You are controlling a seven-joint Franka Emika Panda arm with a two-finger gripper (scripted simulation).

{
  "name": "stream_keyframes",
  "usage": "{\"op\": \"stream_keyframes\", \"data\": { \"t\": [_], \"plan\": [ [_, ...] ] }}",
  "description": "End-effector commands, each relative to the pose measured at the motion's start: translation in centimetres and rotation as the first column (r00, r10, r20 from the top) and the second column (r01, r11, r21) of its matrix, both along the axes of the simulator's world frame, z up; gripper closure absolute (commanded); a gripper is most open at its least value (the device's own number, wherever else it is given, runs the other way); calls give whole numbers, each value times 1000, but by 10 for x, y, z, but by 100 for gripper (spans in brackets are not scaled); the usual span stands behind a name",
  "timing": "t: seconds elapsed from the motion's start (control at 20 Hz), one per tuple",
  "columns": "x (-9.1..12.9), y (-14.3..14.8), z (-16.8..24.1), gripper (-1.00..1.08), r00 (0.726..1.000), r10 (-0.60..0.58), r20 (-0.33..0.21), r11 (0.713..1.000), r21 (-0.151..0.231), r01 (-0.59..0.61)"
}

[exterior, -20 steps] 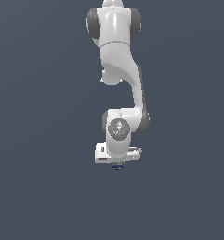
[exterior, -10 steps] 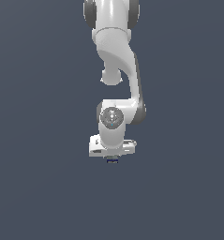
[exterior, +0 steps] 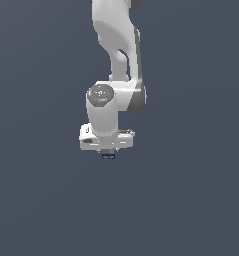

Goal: Pick up the object and move it to a goal position.

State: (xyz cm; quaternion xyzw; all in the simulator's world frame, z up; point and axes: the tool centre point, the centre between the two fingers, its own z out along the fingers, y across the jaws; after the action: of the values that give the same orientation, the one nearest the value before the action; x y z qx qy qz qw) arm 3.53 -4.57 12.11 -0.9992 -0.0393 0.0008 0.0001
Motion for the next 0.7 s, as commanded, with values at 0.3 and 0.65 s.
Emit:
{"op": "stream_keyframes", "data": {
  "t": [0.3, 0.65],
  "plan": [
    [-40, -50, 79, 108, 1000, -1, 1, 1000, 1, 1],
    [-75, -95, 148, 108, 1000, -1, 2, 1000, 2, 1]
  ]
}}
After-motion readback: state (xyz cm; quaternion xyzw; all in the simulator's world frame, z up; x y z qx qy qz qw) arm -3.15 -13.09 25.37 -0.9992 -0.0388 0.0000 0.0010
